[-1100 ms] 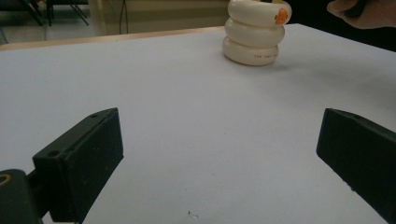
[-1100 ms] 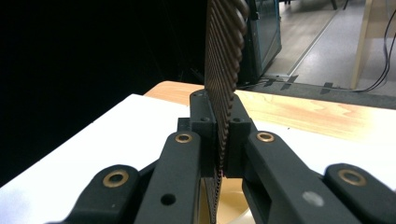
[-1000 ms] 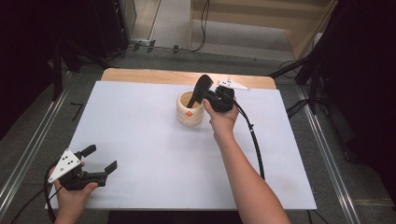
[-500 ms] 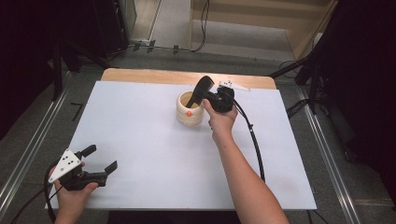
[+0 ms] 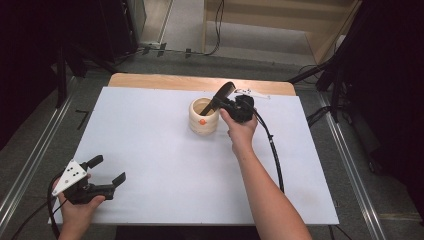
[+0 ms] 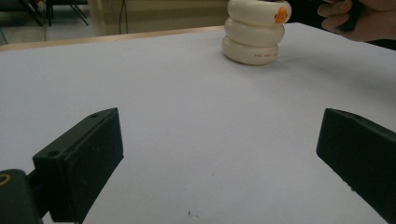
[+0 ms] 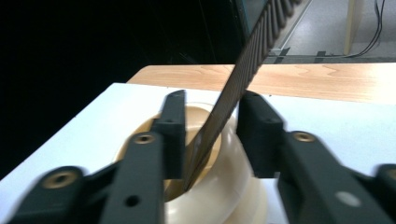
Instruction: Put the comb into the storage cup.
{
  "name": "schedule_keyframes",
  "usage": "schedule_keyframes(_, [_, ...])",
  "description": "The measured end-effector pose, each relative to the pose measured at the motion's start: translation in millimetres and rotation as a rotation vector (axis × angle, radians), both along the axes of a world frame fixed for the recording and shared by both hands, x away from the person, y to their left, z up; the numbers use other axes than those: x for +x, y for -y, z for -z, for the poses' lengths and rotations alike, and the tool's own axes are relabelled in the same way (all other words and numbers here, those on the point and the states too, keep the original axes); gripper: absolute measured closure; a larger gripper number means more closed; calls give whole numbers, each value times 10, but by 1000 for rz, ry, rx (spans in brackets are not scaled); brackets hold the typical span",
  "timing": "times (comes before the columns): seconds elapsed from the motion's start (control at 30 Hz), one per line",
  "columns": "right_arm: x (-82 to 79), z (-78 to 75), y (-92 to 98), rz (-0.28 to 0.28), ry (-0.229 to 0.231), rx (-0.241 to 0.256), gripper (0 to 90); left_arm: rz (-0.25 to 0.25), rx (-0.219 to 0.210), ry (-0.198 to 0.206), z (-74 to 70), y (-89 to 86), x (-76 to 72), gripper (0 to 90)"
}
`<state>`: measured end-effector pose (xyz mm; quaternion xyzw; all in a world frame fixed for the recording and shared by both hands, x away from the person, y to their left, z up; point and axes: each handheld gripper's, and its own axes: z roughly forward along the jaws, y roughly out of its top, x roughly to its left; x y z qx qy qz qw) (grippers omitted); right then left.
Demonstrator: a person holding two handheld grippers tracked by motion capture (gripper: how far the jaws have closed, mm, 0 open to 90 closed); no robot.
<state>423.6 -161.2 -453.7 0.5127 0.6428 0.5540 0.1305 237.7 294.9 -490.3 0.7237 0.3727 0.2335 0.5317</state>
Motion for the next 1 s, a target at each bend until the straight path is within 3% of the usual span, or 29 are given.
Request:
schedule_keyframes(0.27, [-35,-38,33,3,17,-41,328,-3,-6,2,0,0,-1,5])
schedule_keyframes(0.47, [-64,-59,72,-33,31,-46,96,-2,-5,2,0,0,-2,5])
schedule_keyframes(0.57, [-91,-72,64,-52,41,-59,78,-1,-4,2,0,0,-2,5])
schedule_keyframes(0.63, [-116,-88,45,-60,54,-86,0,-1,-3,1,-2,-1,-2,5])
schedule_keyframes(0.67, [-130,-93,42,-82,70,-89,0,-1,-6,1,-1,0,-2,5])
schedule_keyframes(1.0, [-255,-178,48,-89,117,-132,0,-1,-3,1,-2,-1,-3,5])
